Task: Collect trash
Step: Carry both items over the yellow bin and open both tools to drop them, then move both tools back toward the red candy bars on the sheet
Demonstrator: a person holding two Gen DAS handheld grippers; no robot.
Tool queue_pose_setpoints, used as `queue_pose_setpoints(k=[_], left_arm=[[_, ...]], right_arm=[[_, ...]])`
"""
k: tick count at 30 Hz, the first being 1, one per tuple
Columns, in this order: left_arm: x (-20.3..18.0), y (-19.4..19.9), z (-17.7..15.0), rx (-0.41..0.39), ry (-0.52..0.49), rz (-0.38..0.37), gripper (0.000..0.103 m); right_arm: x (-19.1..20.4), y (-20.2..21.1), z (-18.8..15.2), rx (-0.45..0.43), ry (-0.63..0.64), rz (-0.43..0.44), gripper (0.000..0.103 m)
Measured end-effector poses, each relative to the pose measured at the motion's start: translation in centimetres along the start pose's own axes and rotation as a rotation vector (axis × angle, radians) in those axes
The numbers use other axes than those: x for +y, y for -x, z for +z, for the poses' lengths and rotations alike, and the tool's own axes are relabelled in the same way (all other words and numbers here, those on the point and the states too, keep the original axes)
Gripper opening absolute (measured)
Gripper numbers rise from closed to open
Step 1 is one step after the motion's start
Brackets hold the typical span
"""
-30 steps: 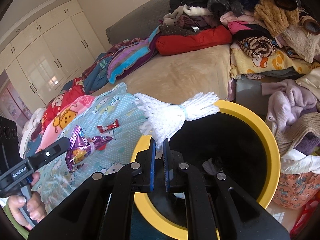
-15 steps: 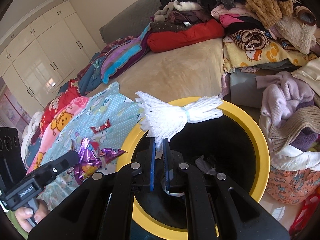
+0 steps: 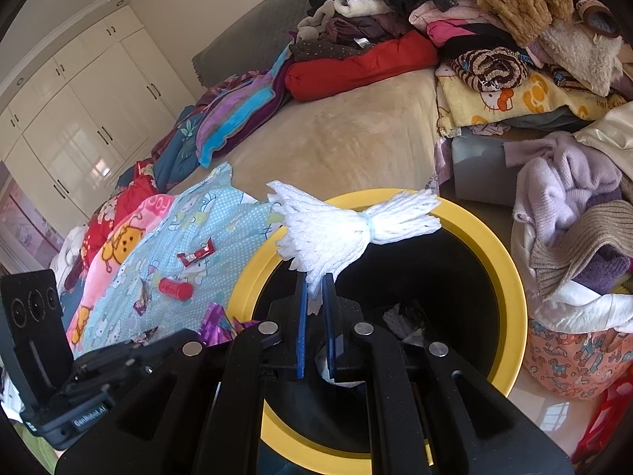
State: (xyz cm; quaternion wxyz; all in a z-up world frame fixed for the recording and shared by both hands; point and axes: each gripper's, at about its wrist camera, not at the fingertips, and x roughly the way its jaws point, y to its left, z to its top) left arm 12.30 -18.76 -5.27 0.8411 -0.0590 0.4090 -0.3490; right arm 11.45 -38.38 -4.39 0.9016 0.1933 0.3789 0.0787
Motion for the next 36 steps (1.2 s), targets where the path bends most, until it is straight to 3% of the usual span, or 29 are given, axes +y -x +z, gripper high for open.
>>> queue_pose_setpoints(k=[4,7,9,11,16,24,36], left_arm=[[0.3,-1.0,-0.3,0.030,0.015,-0.006,0.004],[0.8,-1.4,-0.5,0.049,0.033,0.013,0.049],[1.0,-1.1,-0.7,0.037,0.049,0.003,0.050],[1.0,-0.7,-0.7,0.021,0.040,0.027,0.066],[1.2,0.8,-0.4,-0.028,0.044,0.066,0.086],[2.4,3.4,0.0,-0.099,0.060,0.136,0.092],[4.5,7.1,0.0,-0.185,0.092,0.209,0.092]], right_arm=[[-0.4,0.1,0.1,-0.003,-0.008,-0.002,0.010],[-0.6,0.1,0.1,-0.008,-0.023,-0.015,0.029],[-0.8,0.2,0.1,-0.013,-0.028,-0.022,0.038],[-0.8,0.2,0.1,-0.017,-0.028,-0.029,0.047],[-0.2,0.3,0.0,-0.028,-0.010,-0.046,0.053],[1.6,0.8,-0.1,-0.062,0.038,-0.042,0.065],[5.1,1.6,-0.3,-0.104,0.123,-0.013,0.073]])
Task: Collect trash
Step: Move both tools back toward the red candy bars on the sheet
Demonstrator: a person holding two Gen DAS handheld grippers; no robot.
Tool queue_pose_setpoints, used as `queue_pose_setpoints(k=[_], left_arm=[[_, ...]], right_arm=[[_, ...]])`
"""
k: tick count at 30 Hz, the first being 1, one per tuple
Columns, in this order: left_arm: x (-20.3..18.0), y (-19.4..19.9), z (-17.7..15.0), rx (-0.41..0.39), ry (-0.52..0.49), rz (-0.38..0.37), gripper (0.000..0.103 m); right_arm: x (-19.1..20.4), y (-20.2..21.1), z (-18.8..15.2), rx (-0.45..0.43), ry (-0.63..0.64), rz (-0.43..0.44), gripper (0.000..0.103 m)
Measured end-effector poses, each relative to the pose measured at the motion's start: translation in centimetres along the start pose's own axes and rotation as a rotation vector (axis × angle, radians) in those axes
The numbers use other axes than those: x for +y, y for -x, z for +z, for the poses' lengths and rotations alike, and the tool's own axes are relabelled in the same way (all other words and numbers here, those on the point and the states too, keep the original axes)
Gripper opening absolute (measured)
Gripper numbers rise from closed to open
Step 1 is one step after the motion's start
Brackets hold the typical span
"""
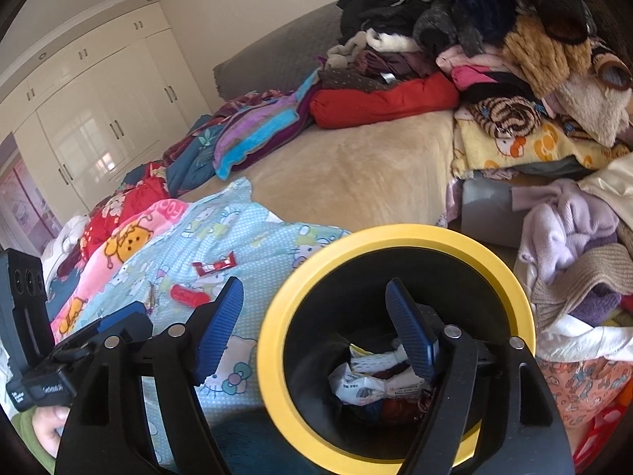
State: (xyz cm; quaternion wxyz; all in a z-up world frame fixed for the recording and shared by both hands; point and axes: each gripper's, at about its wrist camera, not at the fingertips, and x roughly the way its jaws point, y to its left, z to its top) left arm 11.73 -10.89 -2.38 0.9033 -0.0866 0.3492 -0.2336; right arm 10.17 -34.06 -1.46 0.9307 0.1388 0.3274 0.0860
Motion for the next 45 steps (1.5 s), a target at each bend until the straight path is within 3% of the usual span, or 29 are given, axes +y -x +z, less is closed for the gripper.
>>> queue_pose_setpoints(k=[30,38,45], left_arm=[[11.0,5.3,-0.6,-0.098,0.141,0.185,0.092],[15.2,5.5,-2.4,-0.040,0.152,0.255,0.092],[17.8,4.8,-4.2,0.035,0.136,0.246,0.092]], right_arm=[[11.3,-5.1,-1.0,0.071,0.228,0.143,0.074],[14.0,-9.3,-1.3,0.145,0.312,0.160,0.074],[16.2,-12.9,-1.3,0.200,0.350,0.174,0.074]])
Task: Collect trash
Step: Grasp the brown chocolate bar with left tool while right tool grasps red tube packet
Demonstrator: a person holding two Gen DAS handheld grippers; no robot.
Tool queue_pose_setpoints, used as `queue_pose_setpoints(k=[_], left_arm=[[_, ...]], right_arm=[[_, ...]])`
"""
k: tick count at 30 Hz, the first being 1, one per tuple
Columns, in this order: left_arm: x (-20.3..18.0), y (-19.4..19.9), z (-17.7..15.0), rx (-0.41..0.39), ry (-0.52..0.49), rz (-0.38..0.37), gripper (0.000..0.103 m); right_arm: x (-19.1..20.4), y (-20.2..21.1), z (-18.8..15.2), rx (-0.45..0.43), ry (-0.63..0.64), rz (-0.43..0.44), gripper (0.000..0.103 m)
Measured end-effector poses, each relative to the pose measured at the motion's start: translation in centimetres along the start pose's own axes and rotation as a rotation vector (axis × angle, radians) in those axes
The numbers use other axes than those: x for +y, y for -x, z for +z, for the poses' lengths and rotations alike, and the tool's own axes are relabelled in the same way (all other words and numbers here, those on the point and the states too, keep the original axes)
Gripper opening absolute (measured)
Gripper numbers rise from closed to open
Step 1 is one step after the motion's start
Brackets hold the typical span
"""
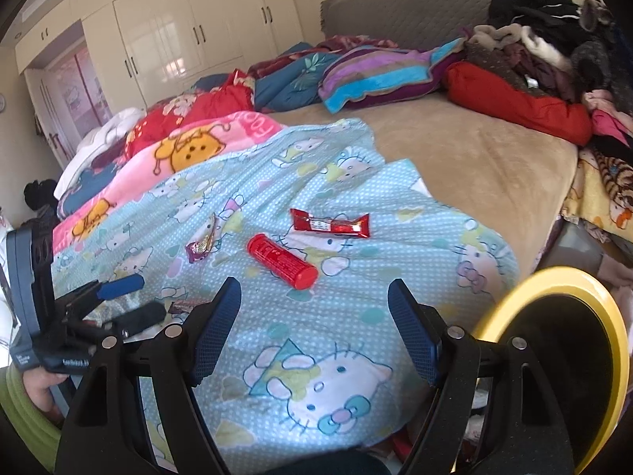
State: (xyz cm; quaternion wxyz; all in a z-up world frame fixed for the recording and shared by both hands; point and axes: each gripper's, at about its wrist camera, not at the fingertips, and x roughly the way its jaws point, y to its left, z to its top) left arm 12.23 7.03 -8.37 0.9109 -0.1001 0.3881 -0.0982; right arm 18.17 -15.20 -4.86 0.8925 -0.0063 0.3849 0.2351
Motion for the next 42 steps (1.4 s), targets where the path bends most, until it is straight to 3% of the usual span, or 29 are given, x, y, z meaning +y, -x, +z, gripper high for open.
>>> queue_pose_setpoints(k=[4,9,14,22,25,28,29,30,42], left_arm=[[0.7,-1.1,-0.5,0.036,-0.030,0.001,0.091],[1.4,-3.1,-0.9,0.098,-0.066,0.015,0.084],[1.9,-4.6,-1.4,0.135,-0.079,0.017,0.060],[2.3,-5.7,-2.0,0.161,-0.048,0.005,0.039],[2.8,-5.8,-2.0,0.161,-0.018,-0.003,0.032],[3.4,-5.7,-2.1,0.159,0.018,-0.014,0.027],[3.5,-5.7,-2.1,0.158,0.025,-0.017,0.025],[3.6,-5.6,-2.2,0.157,0.036,-0.020,0.025],[4.9,-5.3,-2.1,0.138,0.169,-0.060,0.023]], right_arm=[[0.7,-2.5,0.6,0.037,0.031,0.004,0.074],[1.5,-5.6,0.7,0.102,0.072,0.010,0.074],[2.8,-9.0,0.7,0.182,0.148,0.008,0.074],[3.8,-13.5,1.2,0.250,0.217,-0.025,0.073],[4.0,-15.1,1.3,0.284,0.234,-0.035,0.064],[4.4,-16.3,0.9,0.314,0.253,-0.044,0.046],[4.5,-16.5,0.7,0.327,0.252,-0.034,0.033],[4.6,-16.5,0.5,0.329,0.248,-0.025,0.030],[4.3,-11.7,-2.2,0.268,0.116,0.040,0.029]])
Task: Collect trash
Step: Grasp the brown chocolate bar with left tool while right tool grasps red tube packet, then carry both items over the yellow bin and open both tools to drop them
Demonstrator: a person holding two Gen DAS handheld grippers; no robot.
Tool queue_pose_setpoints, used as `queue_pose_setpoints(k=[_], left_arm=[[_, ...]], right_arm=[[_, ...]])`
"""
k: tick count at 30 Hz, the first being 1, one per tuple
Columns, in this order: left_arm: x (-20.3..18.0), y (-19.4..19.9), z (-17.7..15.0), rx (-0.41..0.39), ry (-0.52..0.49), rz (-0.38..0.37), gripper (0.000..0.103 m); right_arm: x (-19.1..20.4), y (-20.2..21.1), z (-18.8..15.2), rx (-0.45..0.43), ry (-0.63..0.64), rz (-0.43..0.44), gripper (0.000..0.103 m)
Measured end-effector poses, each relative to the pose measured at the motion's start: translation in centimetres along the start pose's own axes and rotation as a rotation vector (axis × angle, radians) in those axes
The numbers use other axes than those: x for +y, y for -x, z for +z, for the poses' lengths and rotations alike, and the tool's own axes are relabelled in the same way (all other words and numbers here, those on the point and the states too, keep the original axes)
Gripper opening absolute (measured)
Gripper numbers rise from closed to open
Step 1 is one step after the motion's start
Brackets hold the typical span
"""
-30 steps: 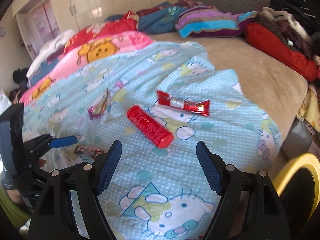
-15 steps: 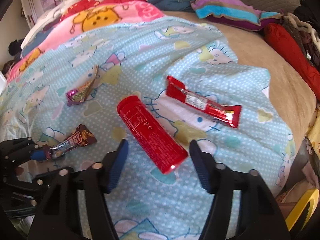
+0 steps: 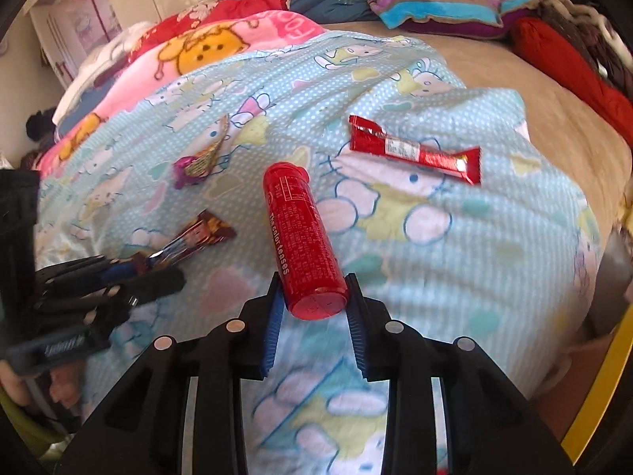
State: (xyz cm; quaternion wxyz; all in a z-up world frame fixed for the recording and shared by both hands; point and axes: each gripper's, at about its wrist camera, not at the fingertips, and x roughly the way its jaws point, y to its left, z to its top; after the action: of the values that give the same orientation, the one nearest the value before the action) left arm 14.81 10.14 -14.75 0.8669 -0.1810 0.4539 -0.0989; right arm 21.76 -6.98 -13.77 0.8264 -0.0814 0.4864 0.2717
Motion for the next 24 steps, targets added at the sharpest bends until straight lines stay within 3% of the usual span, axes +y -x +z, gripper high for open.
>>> queue_pose_setpoints(k=[3,5,24], left_arm=[[0.2,0.2,-0.2,-0.008,0.028,-0.003,0.020],[0.2,0.4,-0.2,-0.011,0.035,0.006,0.010],[-7.0,3.2,0.9,-0.085,-0.092,-0.094,0.009]], right_arm=[[0.1,1.2,-1.0,-0.015,-0.029,0.012,0.029],[0.3,1.9,-1.5,-0.029,-0.035,0.012,0.029],[-2.0,8.7,-3.6,-0.205,-0.143,0.015,0.026]])
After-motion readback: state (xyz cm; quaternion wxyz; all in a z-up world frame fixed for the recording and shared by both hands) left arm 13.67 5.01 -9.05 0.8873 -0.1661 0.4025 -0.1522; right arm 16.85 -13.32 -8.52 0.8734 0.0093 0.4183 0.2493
